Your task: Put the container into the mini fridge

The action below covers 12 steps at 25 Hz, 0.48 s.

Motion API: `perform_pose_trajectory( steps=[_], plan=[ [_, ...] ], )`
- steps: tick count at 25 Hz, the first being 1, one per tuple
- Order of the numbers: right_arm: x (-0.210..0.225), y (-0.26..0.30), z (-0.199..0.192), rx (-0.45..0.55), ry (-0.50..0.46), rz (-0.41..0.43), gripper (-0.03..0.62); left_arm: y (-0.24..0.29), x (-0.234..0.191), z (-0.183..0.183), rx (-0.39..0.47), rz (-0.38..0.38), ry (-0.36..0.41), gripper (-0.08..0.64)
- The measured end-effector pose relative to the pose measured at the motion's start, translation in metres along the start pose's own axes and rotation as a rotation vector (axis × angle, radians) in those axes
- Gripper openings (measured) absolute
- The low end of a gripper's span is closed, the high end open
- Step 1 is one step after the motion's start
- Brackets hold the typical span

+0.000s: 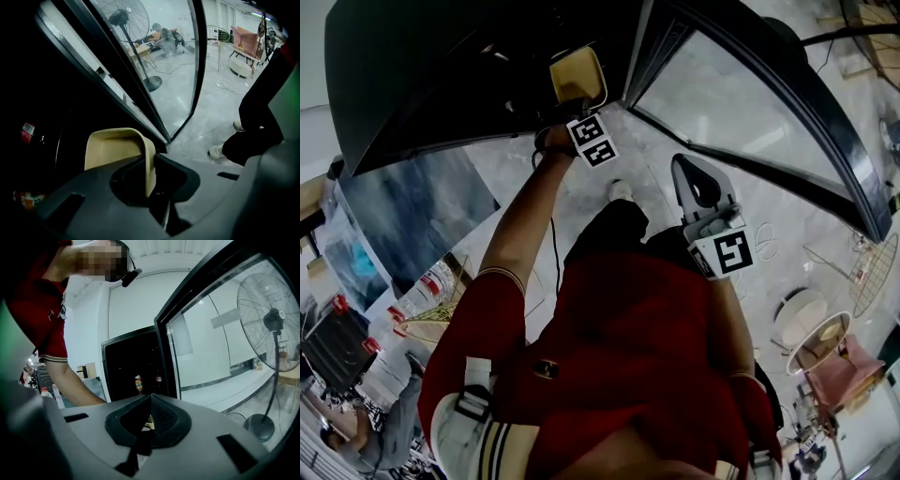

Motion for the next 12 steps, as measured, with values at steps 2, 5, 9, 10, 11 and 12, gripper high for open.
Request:
perform_pose_trajectory(
  steps=[2, 5, 9, 10, 11, 12],
  plan=[
    [0.000, 0.001, 0.001, -0.006, 0.000, -0.005, -0.002, 0.004, -0.006, -0.001, 0.001, 0.003, 0.004, 0.040],
    [0.003, 0.004, 0.003, -0.006, -0.001, -0.009, -0.002, 0.012, -0.015, -0.001, 0.000, 0.009, 0.014, 0.040],
    [0.005, 0.008, 0.003, -0.006, -0.001, -0.007, -0.002, 0.021, -0.025, -0.002, -0.002, 0.018, 0.030, 0.040],
    [0.006, 0.009, 0.003, -0.004, -0.003, -0.007, -0.002, 0.022, -0.027, -0.002, -0.001, 0.019, 0.031, 0.040],
    [0.006, 0.010, 0.003, 0.001, -0.004, -0.006, -0.002, 0.024, -0.030, -0.003, -0.001, 0.020, 0.031, 0.040],
    [0.007, 0.012, 0.004, 0.009, -0.004, -0.004, -0.002, 0.026, -0.032, -0.003, -0.001, 0.021, 0.031, 0.040]
  ],
)
Point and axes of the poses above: the fingertips, and each gripper's own axes: y forward along the fingers, x to its right, z out of its top, the point moved 10 cm from there along -y, backward along the fingers, and after that the axes turned 6 degrees about x, right-handed, at the moved point
